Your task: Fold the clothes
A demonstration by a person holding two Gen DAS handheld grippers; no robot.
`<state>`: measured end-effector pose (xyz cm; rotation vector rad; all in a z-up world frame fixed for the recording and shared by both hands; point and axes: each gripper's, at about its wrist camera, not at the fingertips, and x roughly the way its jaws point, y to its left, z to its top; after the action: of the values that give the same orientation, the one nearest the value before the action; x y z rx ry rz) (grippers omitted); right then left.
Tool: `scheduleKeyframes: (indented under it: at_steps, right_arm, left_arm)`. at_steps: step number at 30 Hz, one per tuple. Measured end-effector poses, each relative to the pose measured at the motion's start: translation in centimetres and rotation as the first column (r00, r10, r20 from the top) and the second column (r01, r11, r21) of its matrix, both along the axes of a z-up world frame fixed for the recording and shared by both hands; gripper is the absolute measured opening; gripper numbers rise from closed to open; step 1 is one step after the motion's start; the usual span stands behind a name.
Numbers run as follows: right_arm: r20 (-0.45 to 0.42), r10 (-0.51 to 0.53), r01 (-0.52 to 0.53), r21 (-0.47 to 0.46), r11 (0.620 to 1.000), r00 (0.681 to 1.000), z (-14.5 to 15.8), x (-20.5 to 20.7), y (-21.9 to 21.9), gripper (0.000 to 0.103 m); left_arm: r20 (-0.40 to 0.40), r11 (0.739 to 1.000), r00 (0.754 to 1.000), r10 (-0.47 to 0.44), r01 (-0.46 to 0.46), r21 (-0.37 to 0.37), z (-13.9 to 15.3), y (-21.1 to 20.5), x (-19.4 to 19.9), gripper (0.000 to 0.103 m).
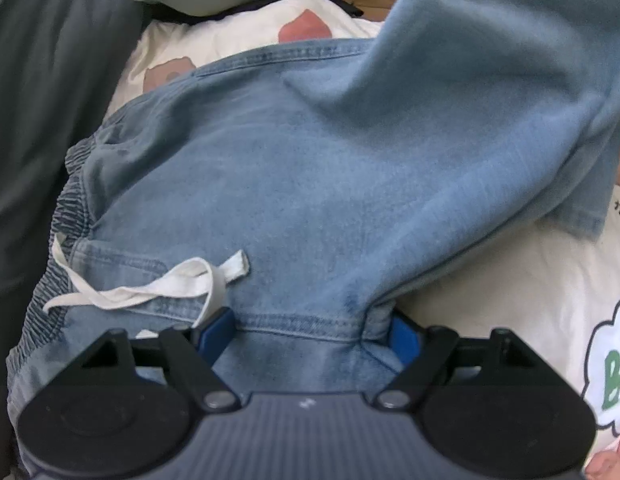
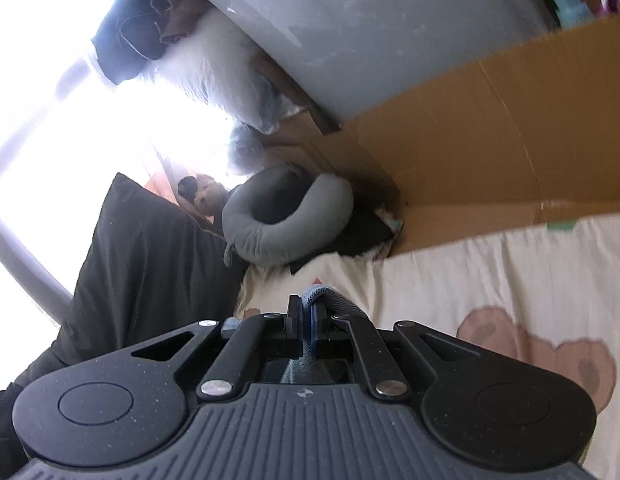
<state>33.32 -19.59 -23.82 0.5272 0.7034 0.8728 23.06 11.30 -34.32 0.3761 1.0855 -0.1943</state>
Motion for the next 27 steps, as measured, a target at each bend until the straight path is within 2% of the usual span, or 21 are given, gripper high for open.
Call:
scheduleKeyframes:
  at_steps: [7,12,19,27]
  right_arm:
    - [0.059,-0.028,0.029,-0.023,0.999,0.998,3.6,-2.2,-0.5,0.002]
    - [0.077,-0.038,0.04,-0.021,0.999,0.996,4.2,-4.1,-1.3,0.002]
    - [-0.088,0.056,-0.063,-0.083,0.995,0.995,-1.4,-5.9,-0.4,0.002]
    - [-0.212,0.102,-0.143,-0.19,0.971,0.972,-7.2,-8.2,0.3,0.003]
  left_arm:
    - [0.02,1.0,1.0,0.014,-0.013,-0.013,0.7,0.1,0.1,0.083]
    - [0.037,0.999,0.999,0.031,-0.03,-0.029,1.3,0.7,0.0,0.081]
    - [0.035,0.997,0.998,0.059,-0.057,-0.049,1.4,1.3,0.4,0.079]
    - [0.033,0.996,0.997,0.063,-0.061,-0.069,2.0,1.1,-0.3,0.077]
